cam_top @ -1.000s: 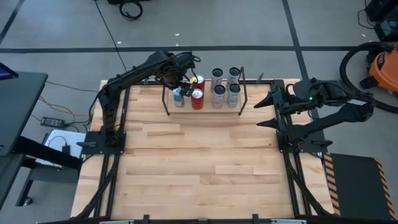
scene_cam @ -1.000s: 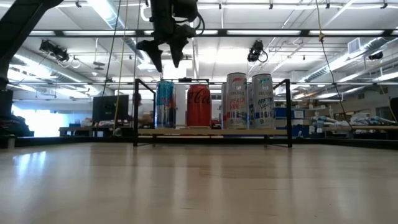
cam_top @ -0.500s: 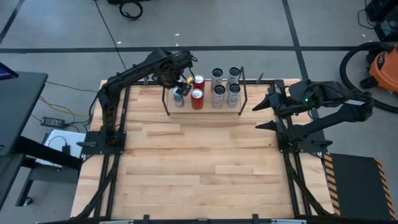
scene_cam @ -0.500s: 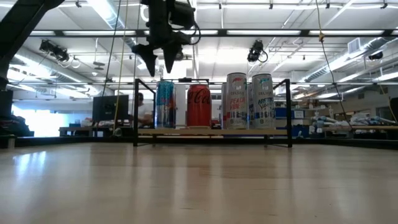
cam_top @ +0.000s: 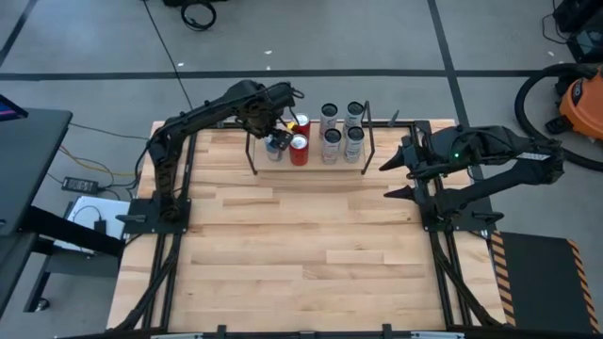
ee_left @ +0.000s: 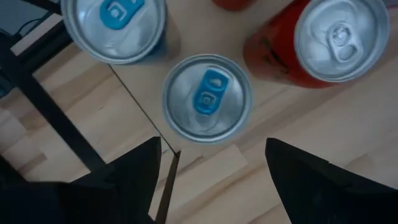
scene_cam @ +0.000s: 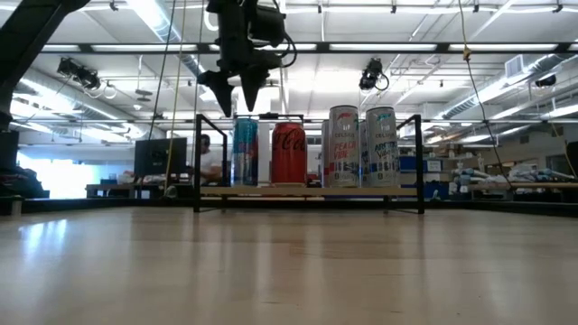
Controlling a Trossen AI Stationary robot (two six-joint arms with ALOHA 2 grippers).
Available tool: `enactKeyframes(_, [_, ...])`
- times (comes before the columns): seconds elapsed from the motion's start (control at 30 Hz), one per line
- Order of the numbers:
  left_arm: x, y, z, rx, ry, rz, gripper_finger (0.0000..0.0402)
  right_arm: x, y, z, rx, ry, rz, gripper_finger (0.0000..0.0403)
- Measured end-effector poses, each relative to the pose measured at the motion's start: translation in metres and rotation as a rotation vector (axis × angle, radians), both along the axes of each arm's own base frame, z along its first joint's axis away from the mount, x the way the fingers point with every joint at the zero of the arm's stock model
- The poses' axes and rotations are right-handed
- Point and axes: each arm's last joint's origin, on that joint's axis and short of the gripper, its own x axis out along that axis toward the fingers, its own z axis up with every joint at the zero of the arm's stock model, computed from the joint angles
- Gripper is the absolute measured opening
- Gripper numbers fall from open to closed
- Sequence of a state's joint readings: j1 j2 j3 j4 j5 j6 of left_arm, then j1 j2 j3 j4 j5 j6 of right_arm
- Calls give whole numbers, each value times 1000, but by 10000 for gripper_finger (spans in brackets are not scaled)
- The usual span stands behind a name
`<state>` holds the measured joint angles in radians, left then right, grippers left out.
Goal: Place canned beverage on shelf
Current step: Put the blue soda can on the shelf aligned with the other blue soda can
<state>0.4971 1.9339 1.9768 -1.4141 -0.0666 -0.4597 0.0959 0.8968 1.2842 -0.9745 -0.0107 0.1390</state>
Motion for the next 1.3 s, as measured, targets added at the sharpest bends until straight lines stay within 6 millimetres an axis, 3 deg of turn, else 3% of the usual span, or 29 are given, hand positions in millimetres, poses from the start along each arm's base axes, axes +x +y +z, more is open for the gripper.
enactKeyframes(0.43, [-2,9,0,5,-27,49,291,1,0,1,6,-10,9,358])
enactKeyframes(0.67, [4,11,-14,-15,-34,41,291,0,1,1,11,-10,14,358])
enactKeyframes(1.3, [9,19,-21,-4,-43,56,291,1,1,1,45,-10,24,358])
